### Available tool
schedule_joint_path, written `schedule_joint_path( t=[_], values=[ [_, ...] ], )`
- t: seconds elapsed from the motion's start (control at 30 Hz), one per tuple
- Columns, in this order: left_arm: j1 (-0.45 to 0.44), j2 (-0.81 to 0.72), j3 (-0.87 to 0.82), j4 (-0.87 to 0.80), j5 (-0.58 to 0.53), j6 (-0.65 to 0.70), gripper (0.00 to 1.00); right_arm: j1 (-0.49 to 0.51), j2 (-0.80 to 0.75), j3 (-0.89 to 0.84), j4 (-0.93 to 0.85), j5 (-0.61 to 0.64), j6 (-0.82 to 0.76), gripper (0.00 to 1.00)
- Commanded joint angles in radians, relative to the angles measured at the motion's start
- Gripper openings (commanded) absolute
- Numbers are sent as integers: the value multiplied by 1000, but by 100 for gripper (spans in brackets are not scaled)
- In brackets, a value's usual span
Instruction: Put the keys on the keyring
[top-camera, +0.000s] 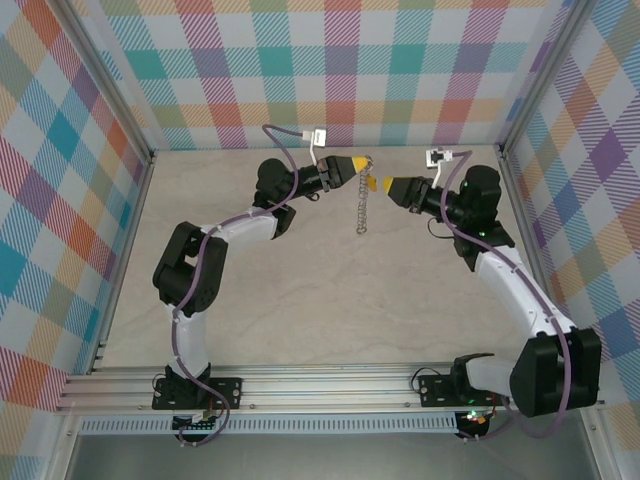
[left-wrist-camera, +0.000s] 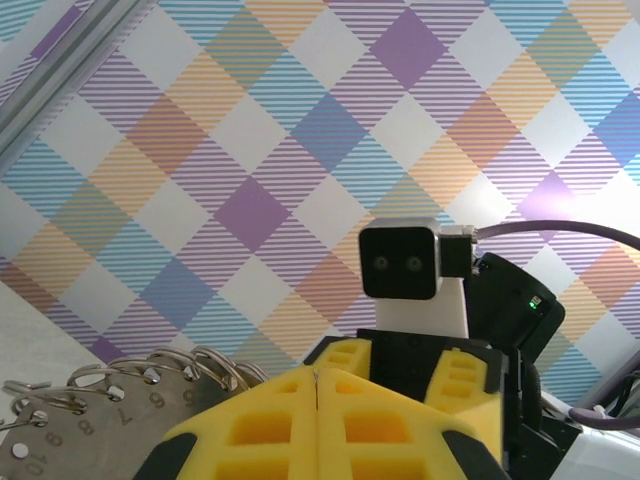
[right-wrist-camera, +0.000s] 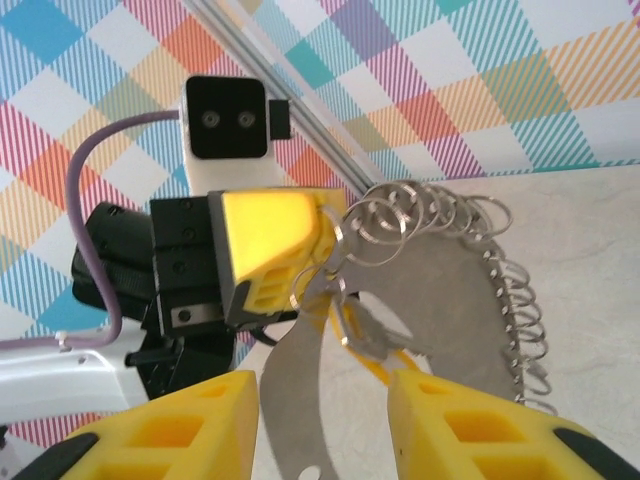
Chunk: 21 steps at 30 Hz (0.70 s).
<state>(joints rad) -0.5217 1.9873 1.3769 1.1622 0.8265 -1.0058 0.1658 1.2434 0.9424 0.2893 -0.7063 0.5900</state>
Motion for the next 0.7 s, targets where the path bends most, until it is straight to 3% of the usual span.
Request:
schedule_joint_path(
  t=[0.0,0.2,0.67],
  values=[
    [-7,8,46,106,-14,-34,0,1,53,48,133,-1,78,37],
    [-9,16,51,116,-14,-45,0,13,120,74,248,-24,145,40],
    [-9,17,51,117,-14,-47,0,65,183,122,269,-22,149,37]
  ],
)
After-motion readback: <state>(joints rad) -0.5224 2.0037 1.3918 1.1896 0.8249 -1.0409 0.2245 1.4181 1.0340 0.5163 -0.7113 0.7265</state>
